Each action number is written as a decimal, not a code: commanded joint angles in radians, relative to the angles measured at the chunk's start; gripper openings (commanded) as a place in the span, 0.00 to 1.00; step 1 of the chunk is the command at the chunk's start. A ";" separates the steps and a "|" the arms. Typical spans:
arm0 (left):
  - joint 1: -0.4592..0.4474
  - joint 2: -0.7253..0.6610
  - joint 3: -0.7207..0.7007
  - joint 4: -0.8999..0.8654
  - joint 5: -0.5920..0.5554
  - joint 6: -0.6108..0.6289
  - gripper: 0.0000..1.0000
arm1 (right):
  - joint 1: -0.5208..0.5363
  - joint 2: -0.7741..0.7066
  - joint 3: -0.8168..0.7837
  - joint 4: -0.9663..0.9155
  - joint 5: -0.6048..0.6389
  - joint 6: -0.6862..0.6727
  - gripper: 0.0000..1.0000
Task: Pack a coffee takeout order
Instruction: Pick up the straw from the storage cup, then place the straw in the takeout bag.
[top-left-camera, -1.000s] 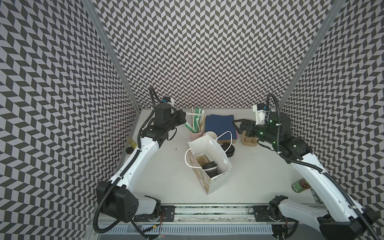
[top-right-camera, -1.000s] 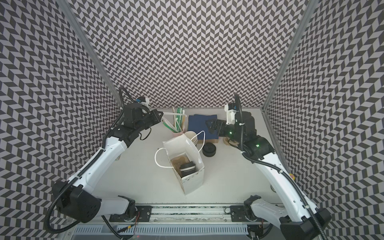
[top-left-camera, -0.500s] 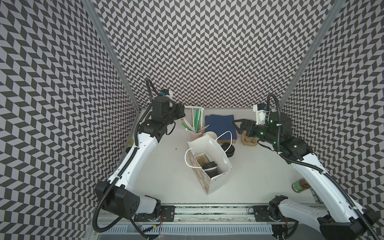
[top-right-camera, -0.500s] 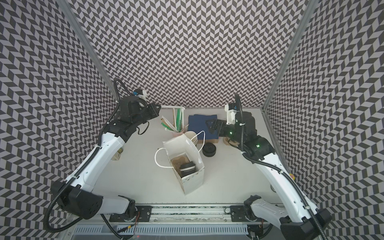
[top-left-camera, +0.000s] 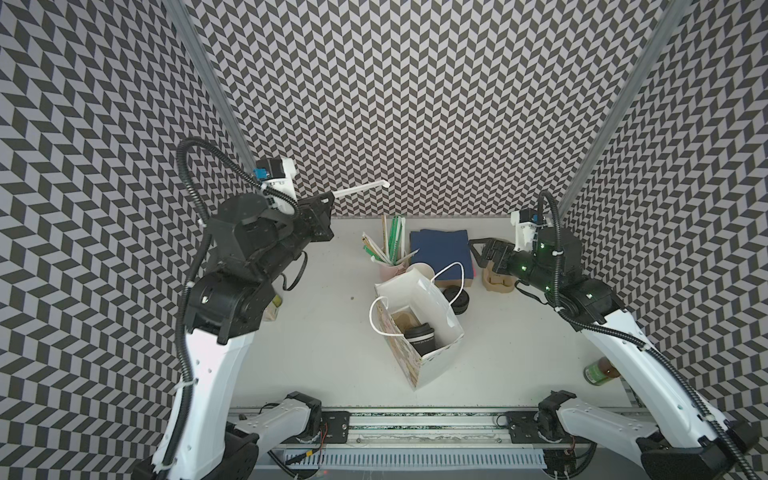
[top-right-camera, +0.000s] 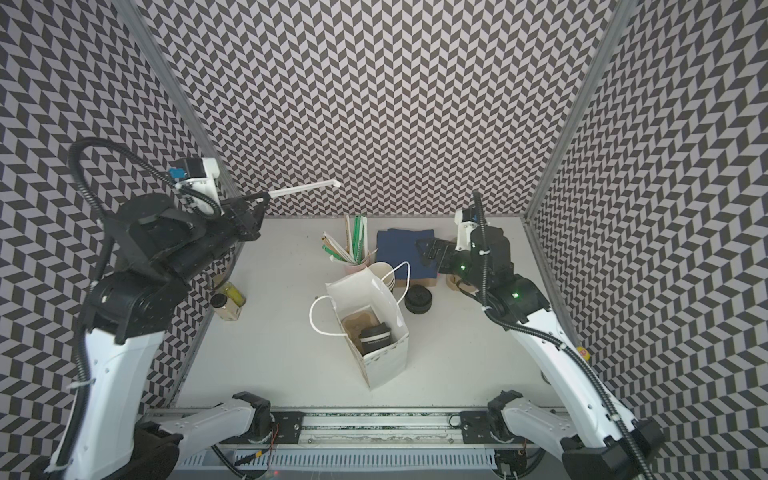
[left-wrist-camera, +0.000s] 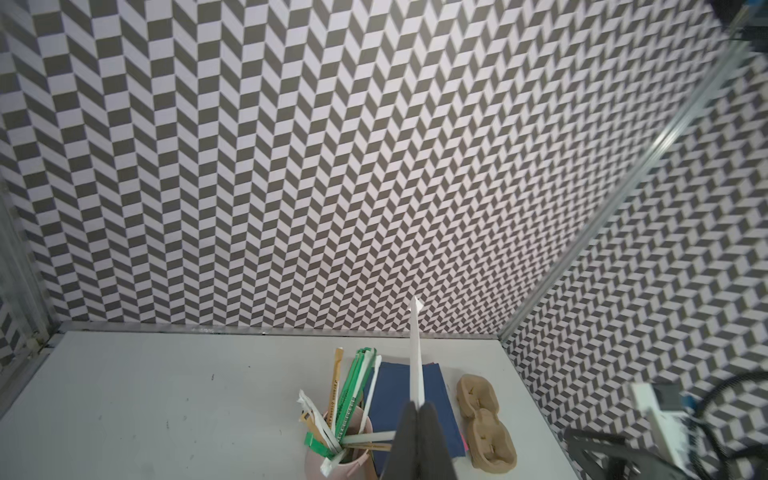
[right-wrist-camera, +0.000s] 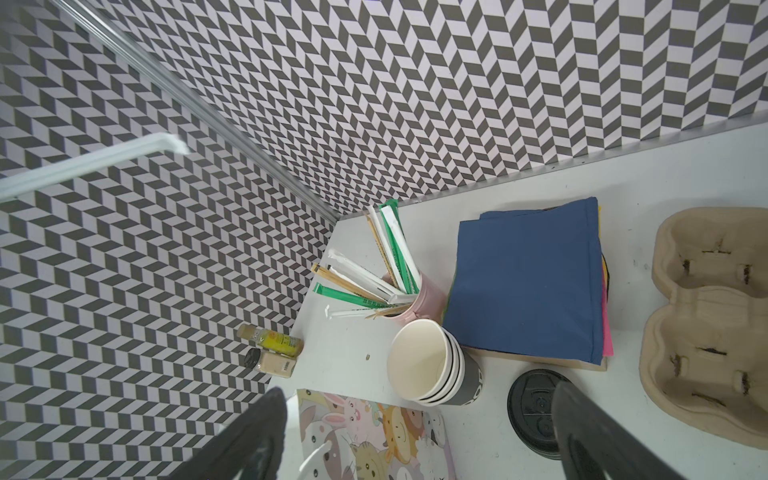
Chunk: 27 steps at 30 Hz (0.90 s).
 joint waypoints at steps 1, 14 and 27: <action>-0.066 -0.089 -0.082 -0.112 0.014 0.065 0.00 | -0.004 -0.008 -0.079 0.097 0.004 0.067 0.98; -0.251 -0.095 -0.037 -0.369 -0.205 -0.034 0.00 | -0.003 0.174 0.059 0.069 0.160 -0.006 1.00; -0.362 0.096 0.246 -0.596 0.040 -0.068 0.00 | -0.004 0.266 0.148 -0.023 0.177 -0.044 1.00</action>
